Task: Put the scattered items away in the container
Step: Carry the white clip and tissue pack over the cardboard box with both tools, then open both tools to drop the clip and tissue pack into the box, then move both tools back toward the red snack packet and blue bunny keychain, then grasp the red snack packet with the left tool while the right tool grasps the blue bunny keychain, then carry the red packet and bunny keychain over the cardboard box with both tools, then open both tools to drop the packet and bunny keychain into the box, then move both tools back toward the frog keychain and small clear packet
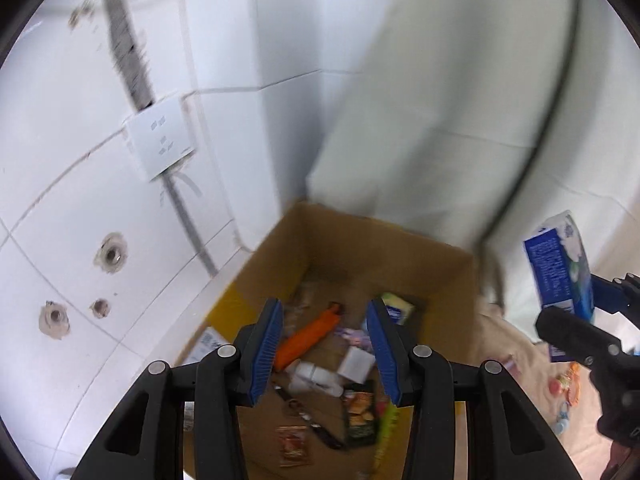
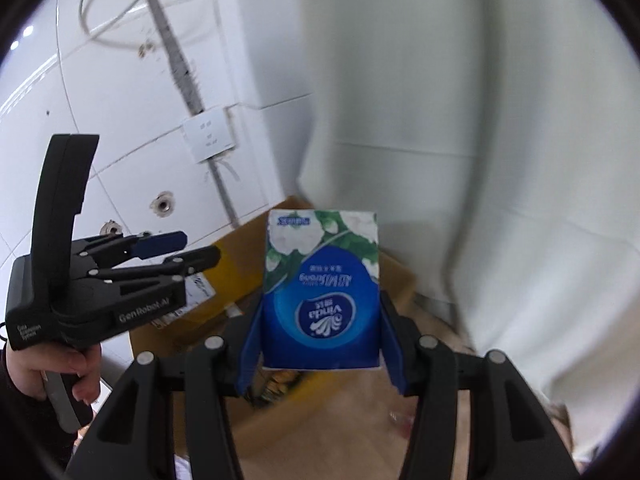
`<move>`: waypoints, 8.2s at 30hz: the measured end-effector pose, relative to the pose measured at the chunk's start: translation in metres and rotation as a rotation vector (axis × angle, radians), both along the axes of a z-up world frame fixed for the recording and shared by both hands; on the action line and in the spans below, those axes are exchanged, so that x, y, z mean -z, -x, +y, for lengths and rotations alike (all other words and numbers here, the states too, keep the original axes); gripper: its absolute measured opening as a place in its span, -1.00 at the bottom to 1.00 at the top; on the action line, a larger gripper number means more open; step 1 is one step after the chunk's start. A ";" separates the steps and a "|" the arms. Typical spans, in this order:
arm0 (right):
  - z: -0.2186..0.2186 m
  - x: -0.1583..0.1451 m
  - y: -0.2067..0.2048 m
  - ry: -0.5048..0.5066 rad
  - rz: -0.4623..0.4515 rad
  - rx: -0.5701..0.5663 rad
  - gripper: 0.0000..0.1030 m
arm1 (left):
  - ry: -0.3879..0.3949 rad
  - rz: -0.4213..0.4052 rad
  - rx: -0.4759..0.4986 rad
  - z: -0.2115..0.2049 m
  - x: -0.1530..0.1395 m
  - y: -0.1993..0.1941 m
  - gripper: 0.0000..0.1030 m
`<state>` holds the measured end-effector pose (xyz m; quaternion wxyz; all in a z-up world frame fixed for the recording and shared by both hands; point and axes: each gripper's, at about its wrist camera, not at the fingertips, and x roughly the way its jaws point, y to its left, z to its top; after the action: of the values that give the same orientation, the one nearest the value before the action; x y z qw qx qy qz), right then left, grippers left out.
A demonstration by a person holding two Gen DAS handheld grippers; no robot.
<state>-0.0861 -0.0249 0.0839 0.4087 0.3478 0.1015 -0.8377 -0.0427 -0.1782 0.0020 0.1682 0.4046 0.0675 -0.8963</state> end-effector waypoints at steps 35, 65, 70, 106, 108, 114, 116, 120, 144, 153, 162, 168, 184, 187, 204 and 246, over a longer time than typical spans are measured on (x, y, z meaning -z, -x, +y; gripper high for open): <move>0.059 -0.015 0.005 -0.027 0.089 0.244 1.00 | -0.066 -0.025 0.076 0.021 0.016 -0.031 1.00; 0.312 0.153 -0.071 -0.164 -0.182 0.637 1.00 | -0.038 -0.148 0.539 0.275 0.141 0.001 1.00; 0.316 0.181 -0.065 -0.117 -0.238 0.650 1.00 | 0.010 -0.117 0.544 0.263 0.162 0.001 1.00; 0.315 0.224 -0.033 -0.135 -0.338 0.596 0.92 | 0.107 -0.274 0.718 0.276 0.229 0.095 -0.01; 0.315 0.223 -0.033 -0.123 -0.339 0.594 0.85 | 0.092 -0.268 0.703 0.274 0.222 0.087 -0.02; 0.310 0.228 -0.032 -0.138 -0.356 0.564 0.69 | -0.006 -0.241 0.664 0.273 0.196 0.046 -0.02; 0.309 0.231 -0.029 -0.144 -0.364 0.566 0.65 | -0.019 -0.228 0.666 0.271 0.197 0.034 -0.02; 0.309 0.237 -0.023 -0.157 -0.383 0.569 0.63 | -0.065 -0.257 0.630 0.269 0.204 0.024 -0.02; 0.304 0.140 -0.051 -0.063 -0.232 0.527 -0.04 | -0.096 -0.186 0.591 0.257 0.143 0.000 -0.02; 0.284 0.074 -0.064 0.003 -0.126 0.539 -0.04 | -0.132 -0.126 0.535 0.241 0.082 -0.021 -0.02; 0.242 0.053 -0.052 -0.012 -0.057 0.460 -0.04 | -0.121 -0.054 0.423 0.194 0.039 -0.028 -0.02; 0.176 0.020 -0.030 0.025 -0.007 0.318 -0.04 | -0.116 0.013 0.305 0.129 0.007 -0.031 -0.02; -0.049 0.004 -0.001 0.017 0.013 0.030 -0.04 | -0.052 0.021 0.102 -0.020 -0.002 -0.042 -0.02; -0.063 0.021 0.005 0.002 -0.035 0.025 -0.04 | -0.073 0.006 0.088 -0.031 0.011 -0.043 -0.02; -0.072 0.057 0.016 -0.076 -0.108 0.004 -0.03 | -0.122 -0.036 0.083 -0.036 0.049 -0.037 -0.02; 0.239 -0.002 -0.012 -0.015 0.085 0.566 1.00 | -0.108 0.004 0.347 0.129 -0.011 -0.008 0.92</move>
<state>-0.0740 0.2139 0.0863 0.1512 0.3298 0.0238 -0.9316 -0.0351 -0.0491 0.0128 -0.0110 0.4166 0.0450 -0.9079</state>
